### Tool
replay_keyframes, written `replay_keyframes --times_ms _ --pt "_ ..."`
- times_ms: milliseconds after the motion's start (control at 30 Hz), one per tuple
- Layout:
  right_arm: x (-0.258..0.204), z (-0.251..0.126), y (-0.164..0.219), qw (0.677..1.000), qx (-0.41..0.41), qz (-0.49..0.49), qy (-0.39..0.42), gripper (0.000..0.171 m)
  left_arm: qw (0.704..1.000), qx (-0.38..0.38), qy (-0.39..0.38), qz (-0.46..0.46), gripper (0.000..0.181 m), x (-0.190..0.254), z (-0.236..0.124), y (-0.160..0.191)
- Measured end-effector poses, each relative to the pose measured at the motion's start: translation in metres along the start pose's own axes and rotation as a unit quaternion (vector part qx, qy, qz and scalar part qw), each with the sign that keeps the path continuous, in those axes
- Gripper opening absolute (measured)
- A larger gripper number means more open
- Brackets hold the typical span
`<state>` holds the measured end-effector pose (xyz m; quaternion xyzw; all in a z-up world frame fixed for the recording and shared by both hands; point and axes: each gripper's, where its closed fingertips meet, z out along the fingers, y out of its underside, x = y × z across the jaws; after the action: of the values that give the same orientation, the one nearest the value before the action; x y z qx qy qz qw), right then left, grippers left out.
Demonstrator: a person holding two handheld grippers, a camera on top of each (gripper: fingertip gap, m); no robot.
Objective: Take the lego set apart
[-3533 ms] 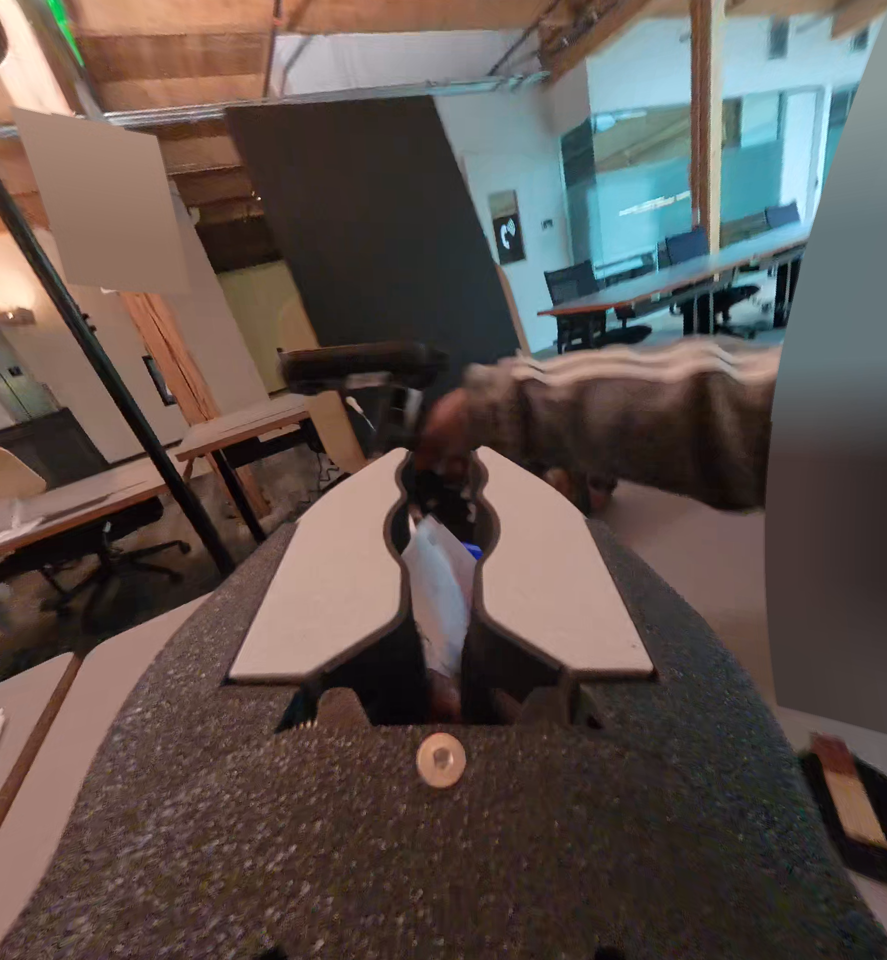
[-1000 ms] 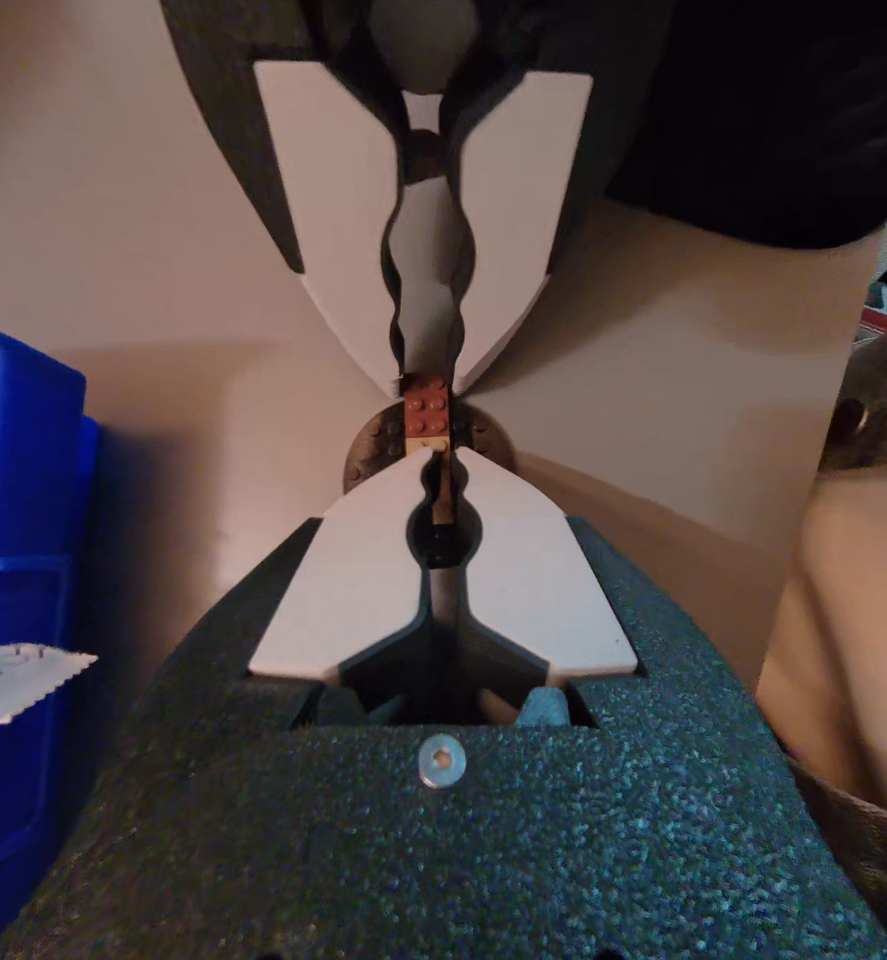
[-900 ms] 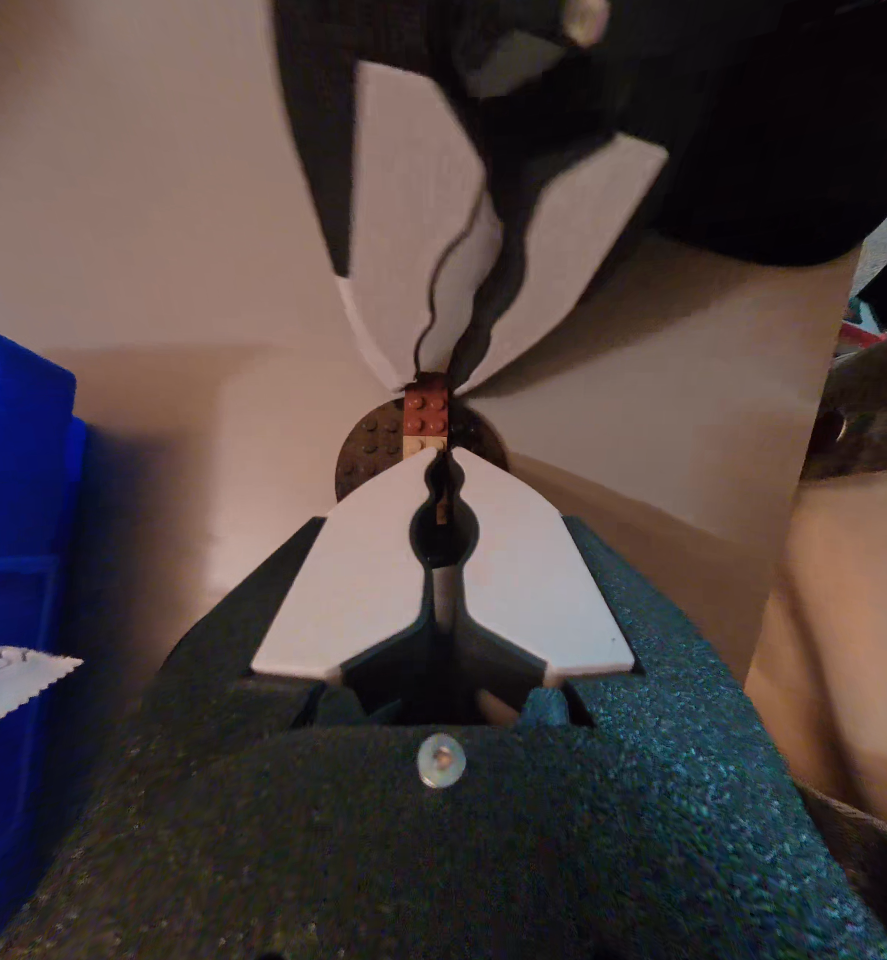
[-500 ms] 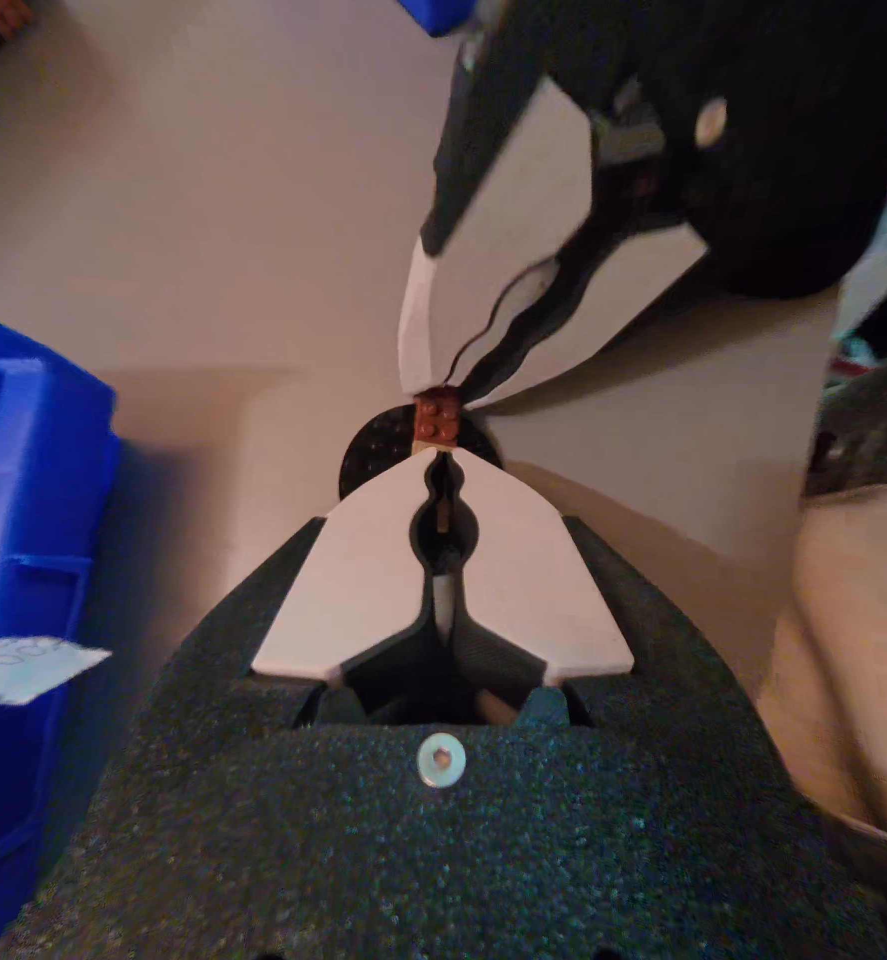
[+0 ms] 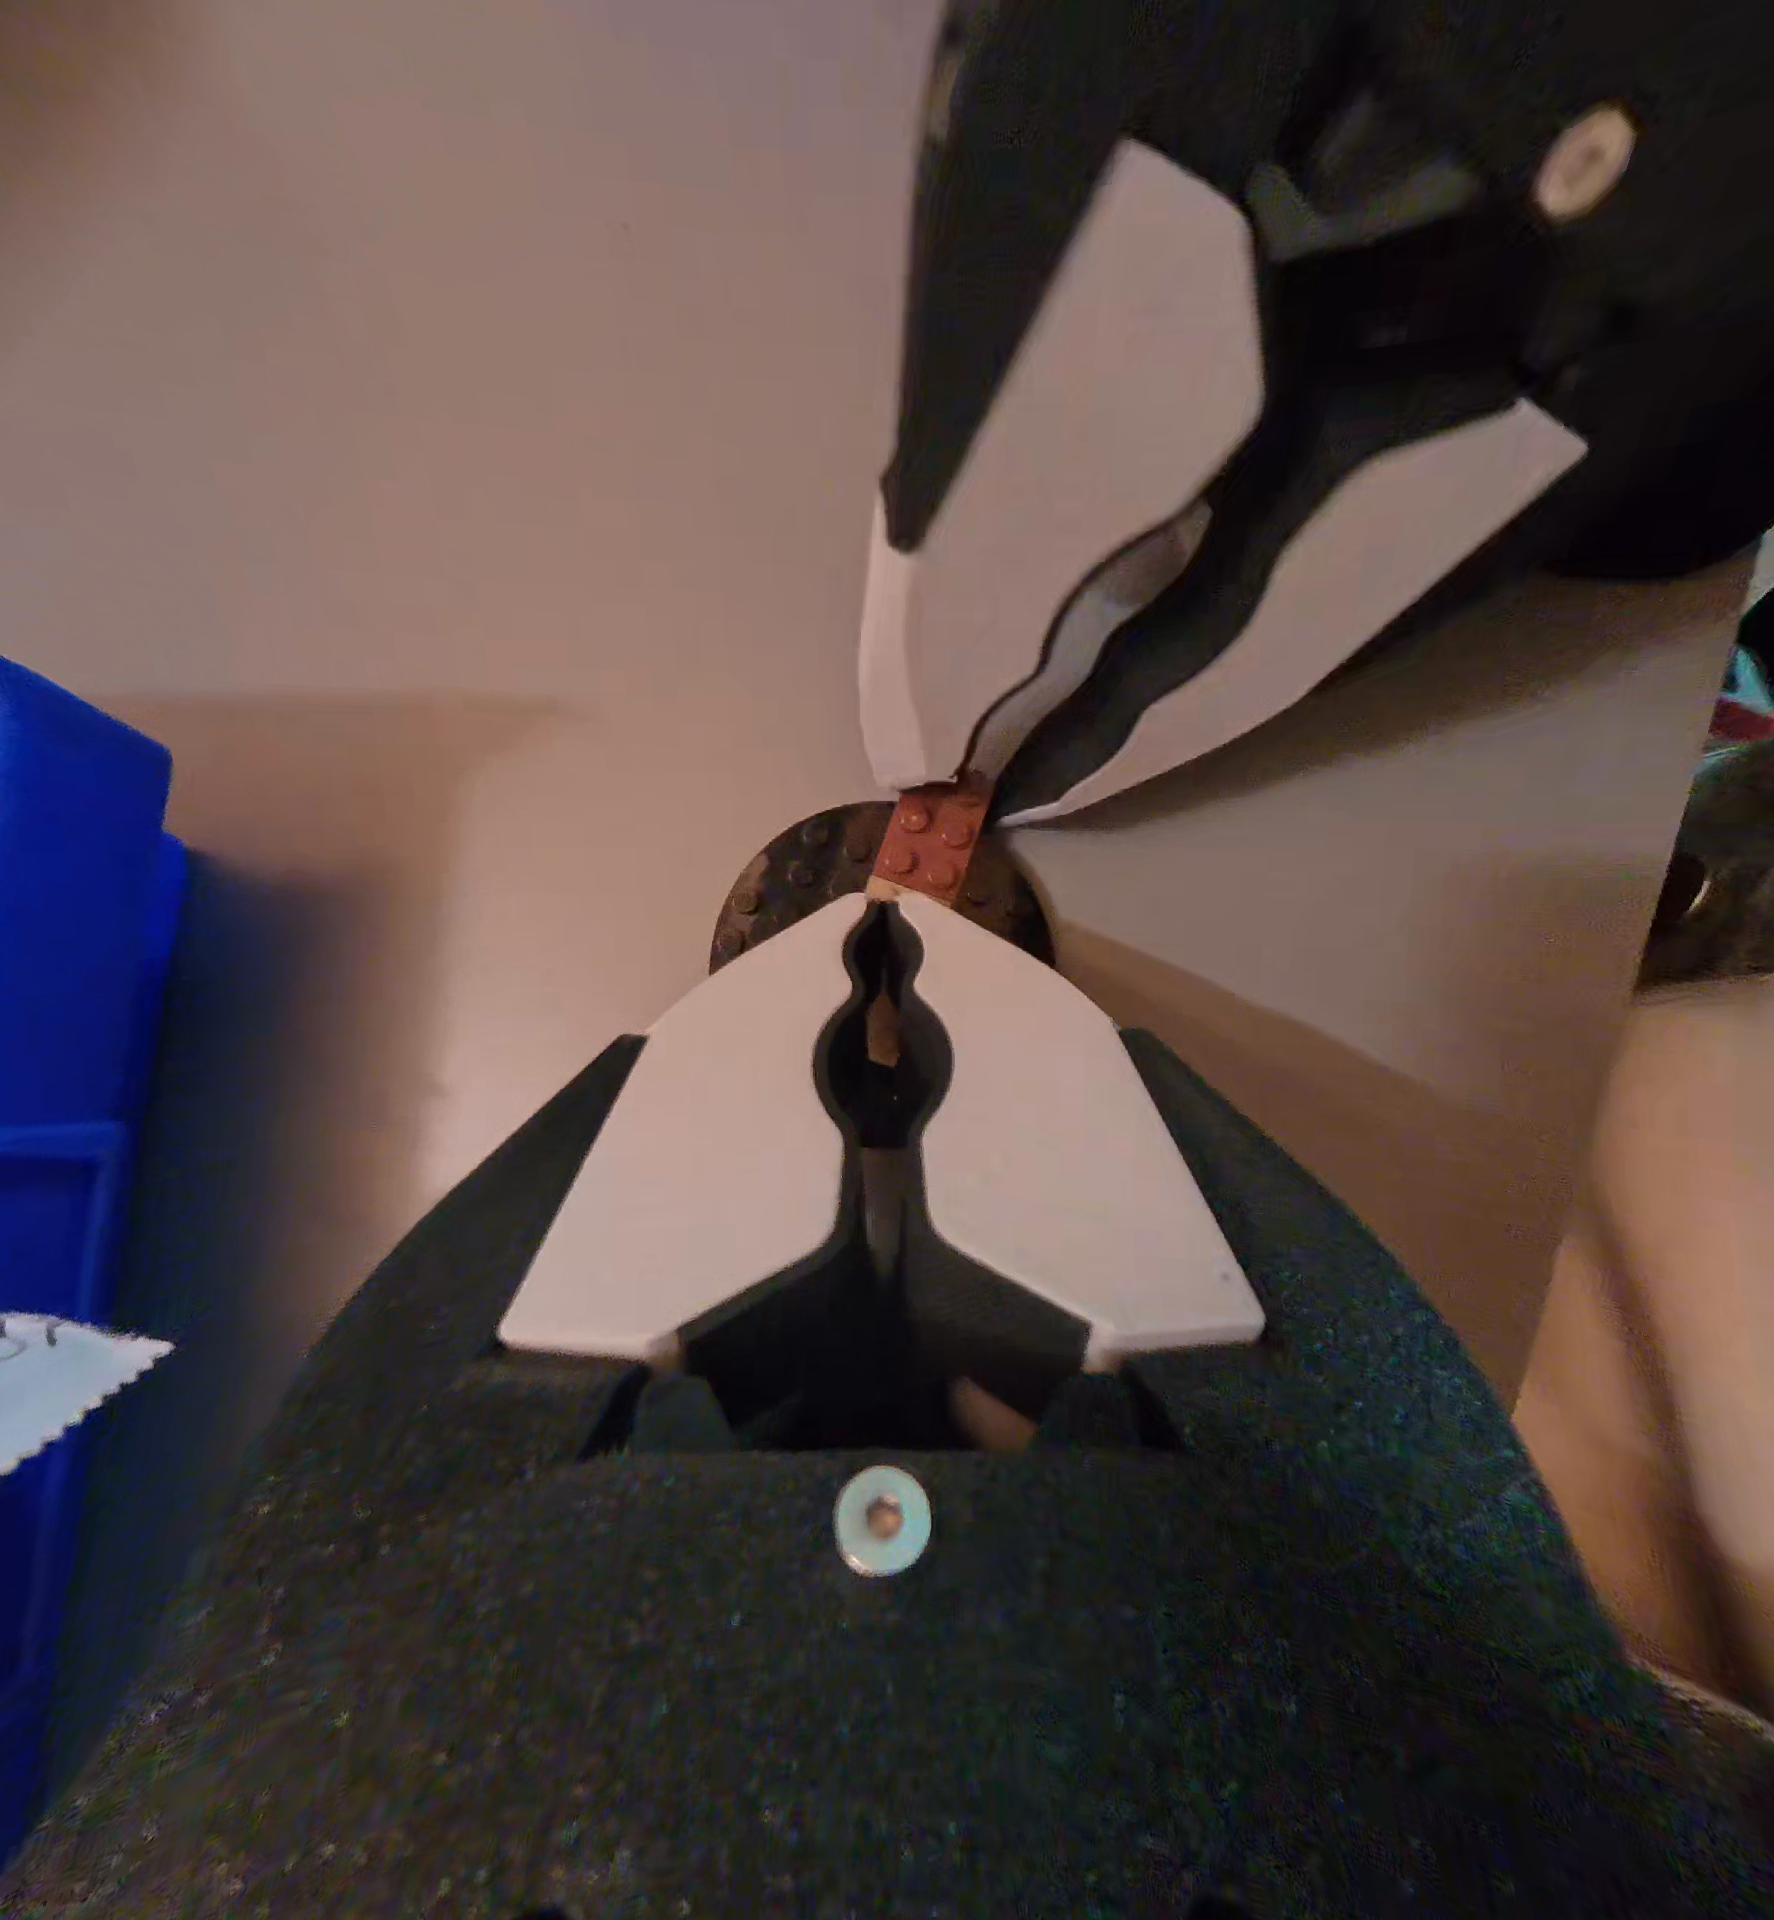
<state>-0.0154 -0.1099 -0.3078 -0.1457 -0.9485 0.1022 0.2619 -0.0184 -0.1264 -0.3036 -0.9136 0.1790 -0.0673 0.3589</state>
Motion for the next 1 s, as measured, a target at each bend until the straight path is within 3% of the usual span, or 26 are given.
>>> replay_keyframes --times_ms 333,367,400,467,533,600,700,800,1000 --pt "-0.005 -0.010 -0.005 0.972 -0.076 -0.203 0.084 0.016 1.000 0.006 0.027 -0.001 0.000 0.008 -0.002 0.001" --pt "-0.005 -0.013 -0.009 0.972 -0.064 -0.205 0.095 0.002 1.000 0.005 0.024 -0.002 0.000 0.007 -0.001 0.002" --pt "-0.005 -0.019 -0.029 0.977 0.009 -0.184 0.108 0.000 1.000 0.004 0.019 -0.003 0.000 0.005 -0.001 0.002" --pt "0.002 -0.041 -0.059 0.987 0.128 -0.052 0.081 0.000 1.000 0.005 0.015 0.008 0.000 0.005 -0.001 0.002" --pt "0.014 -0.036 -0.029 0.995 0.066 0.009 0.070 0.000 1.000 0.009 0.011 0.011 0.000 0.005 -0.002 0.002" --pt "-0.003 -0.022 -0.003 0.994 0.061 0.092 -0.020 0.000 1.000 0.013 0.019 0.019 0.000 0.007 -0.003 0.003" --pt "-0.010 -0.021 -0.002 0.968 0.142 0.179 -0.106 0.038 0.997 0.007 0.054 0.056 0.000 0.019 -0.004 0.005" --pt "-0.014 -0.014 0.003 0.958 0.150 0.181 -0.166 0.039 0.997 -0.001 0.033 0.063 0.000 0.012 -0.004 0.005" --pt "0.003 0.004 0.004 0.963 0.131 0.142 -0.187 0.034 0.998 0.000 0.006 0.059 0.000 0.001 -0.007 0.005"
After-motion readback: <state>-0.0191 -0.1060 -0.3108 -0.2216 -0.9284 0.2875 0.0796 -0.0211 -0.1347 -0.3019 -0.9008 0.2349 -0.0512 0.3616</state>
